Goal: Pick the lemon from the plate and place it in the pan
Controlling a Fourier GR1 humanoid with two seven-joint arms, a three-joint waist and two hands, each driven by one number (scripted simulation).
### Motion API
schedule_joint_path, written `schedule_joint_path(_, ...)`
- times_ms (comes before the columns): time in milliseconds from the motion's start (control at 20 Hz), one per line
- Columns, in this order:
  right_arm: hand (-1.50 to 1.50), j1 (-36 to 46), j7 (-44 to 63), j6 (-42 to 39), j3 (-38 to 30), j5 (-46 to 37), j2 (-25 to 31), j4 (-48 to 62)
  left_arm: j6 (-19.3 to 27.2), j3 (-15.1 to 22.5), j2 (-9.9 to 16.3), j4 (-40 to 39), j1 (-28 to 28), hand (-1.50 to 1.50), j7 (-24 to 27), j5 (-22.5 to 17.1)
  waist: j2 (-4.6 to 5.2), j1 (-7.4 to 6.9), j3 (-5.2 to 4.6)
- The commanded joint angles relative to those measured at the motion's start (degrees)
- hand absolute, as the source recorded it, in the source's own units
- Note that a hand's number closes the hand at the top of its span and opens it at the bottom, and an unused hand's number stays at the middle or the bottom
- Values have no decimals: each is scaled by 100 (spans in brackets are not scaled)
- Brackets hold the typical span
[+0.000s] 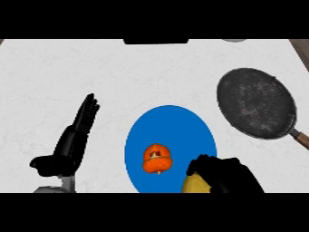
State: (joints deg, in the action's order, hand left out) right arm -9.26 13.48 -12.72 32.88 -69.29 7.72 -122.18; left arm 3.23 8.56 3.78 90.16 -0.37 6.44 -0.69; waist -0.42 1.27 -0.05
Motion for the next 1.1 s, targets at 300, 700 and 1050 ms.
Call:
schedule_joint_path(300, 150, -161, 396, 490, -970, 758, -610, -728, -82, -59, -68, -93, -181, 0, -55, -46, 46, -110, 8)
schedule_joint_path(700, 150, 908, 4, 687, -2905, 1903, -540, 453, -323, -360, 123, -155, -320, 0, -30, -227, 57, -149, 7)
schedule_joint_path(1050, 150, 1804, -1428, 2185, -4032, 1819, 6, 2499, -271, -152, -41, -316, -286, 0, 148, -36, 77, -178, 10)
